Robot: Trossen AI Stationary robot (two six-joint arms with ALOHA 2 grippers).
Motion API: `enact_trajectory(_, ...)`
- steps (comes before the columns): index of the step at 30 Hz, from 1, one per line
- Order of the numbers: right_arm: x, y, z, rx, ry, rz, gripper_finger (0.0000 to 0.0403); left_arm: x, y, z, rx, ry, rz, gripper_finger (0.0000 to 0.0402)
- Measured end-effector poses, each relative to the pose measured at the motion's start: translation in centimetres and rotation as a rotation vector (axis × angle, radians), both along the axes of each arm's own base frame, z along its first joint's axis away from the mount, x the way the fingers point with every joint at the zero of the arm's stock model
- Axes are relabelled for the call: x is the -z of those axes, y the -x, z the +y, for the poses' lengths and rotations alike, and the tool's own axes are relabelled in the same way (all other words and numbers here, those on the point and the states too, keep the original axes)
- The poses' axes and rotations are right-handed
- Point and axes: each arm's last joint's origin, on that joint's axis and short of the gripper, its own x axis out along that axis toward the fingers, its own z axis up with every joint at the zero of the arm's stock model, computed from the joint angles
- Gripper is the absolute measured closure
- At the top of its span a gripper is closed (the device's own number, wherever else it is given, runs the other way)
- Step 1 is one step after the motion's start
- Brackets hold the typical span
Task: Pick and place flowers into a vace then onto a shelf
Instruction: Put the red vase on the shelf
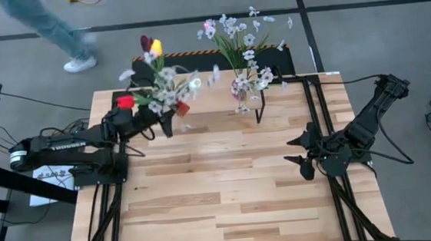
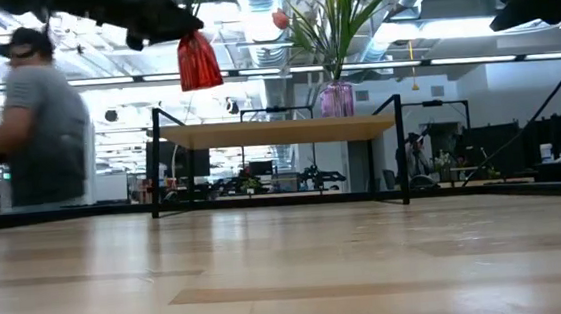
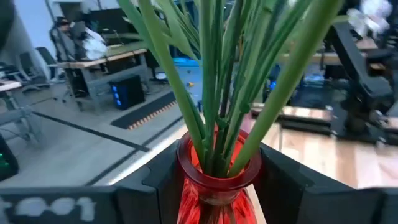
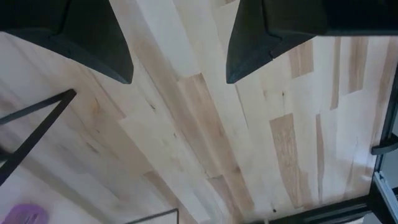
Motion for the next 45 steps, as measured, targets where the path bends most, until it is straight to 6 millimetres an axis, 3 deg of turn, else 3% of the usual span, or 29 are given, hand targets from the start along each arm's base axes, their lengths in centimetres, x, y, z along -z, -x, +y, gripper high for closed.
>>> enact_trajectory(10, -0.3, -0.3, -1.0, 0.068, 0.002, -0.018, 0.0153, -2.5, -4.0, 4.5, -0.115, 0.016, 0.045, 0.0247)
enact_trajectory(15, -0.2, -0.6, -1.5, 0.105, 0.000, -0.014, 0.0153, -2.2, -5.5, 7.4, -0.132, 0.084, 0.055, 0.0248)
enact_trajectory(20, -0.2, -0.7, -1.7, 0.114, 0.002, -0.010, 0.0153, -1.0, -5.7, 9.3, -0.187, 0.153, 0.067, 0.0258)
enact_trajectory(28, -0.2, -0.7, -1.7, 0.107, 0.009, -0.009, 0.0153, -0.1, -5.8, 9.6, -0.224, 0.189, 0.099, 0.0246)
enact_trajectory(36, -0.2, -0.7, -1.7, 0.107, 0.008, -0.009, 0.0153, 2.0, -5.5, 9.0, -0.297, 0.219, 0.078, 0.0254)
enact_trajectory(45, -0.2, -0.7, -1.7, 0.107, 0.008, -0.009, 0.0153, 2.4, -5.6, 8.5, -0.292, 0.197, 0.076, 0.0246)
